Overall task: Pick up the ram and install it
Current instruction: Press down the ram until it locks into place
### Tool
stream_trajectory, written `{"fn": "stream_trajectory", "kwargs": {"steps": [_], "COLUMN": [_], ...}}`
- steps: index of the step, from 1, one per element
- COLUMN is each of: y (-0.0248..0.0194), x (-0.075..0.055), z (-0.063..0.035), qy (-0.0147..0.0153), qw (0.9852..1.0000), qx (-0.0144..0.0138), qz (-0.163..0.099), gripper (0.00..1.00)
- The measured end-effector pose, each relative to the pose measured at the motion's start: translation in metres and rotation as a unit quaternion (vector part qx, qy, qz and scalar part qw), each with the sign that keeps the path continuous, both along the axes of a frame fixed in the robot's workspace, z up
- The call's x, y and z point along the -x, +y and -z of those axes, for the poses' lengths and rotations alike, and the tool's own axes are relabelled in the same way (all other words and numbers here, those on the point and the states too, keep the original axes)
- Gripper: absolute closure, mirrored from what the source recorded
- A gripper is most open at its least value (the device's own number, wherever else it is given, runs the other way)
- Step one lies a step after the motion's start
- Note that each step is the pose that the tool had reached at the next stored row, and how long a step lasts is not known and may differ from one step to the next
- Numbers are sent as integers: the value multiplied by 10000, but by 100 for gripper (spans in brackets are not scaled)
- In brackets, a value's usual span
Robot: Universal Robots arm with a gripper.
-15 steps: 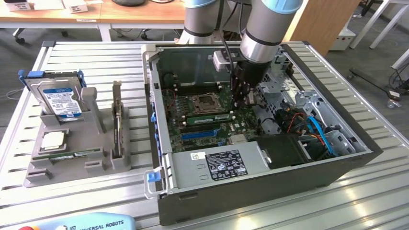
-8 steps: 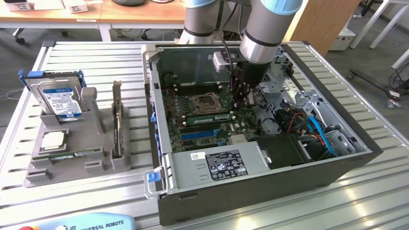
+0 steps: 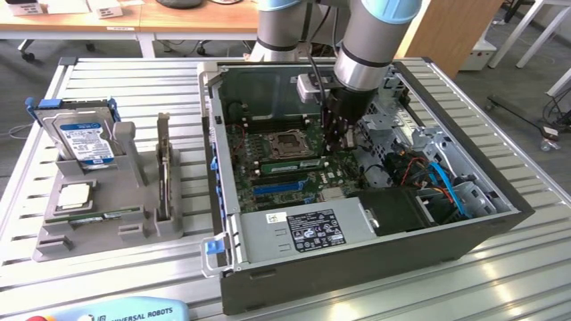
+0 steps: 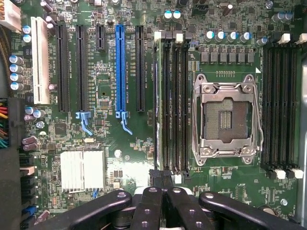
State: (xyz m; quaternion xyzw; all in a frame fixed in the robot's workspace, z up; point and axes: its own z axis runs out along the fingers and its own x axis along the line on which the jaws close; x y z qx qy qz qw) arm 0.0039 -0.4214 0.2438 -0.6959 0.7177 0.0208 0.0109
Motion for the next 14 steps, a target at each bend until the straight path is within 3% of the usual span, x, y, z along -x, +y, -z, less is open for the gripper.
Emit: {"fn": "stream_trajectory", "kwargs": {"steps": [3, 14], "y": [21, 22], "x": [0, 0], "z": [3, 66], "qy": [0, 0], "qw": [10000, 10000], "qx": [-1, -1], "qz": [0, 0], "gripper": [90, 90]}}
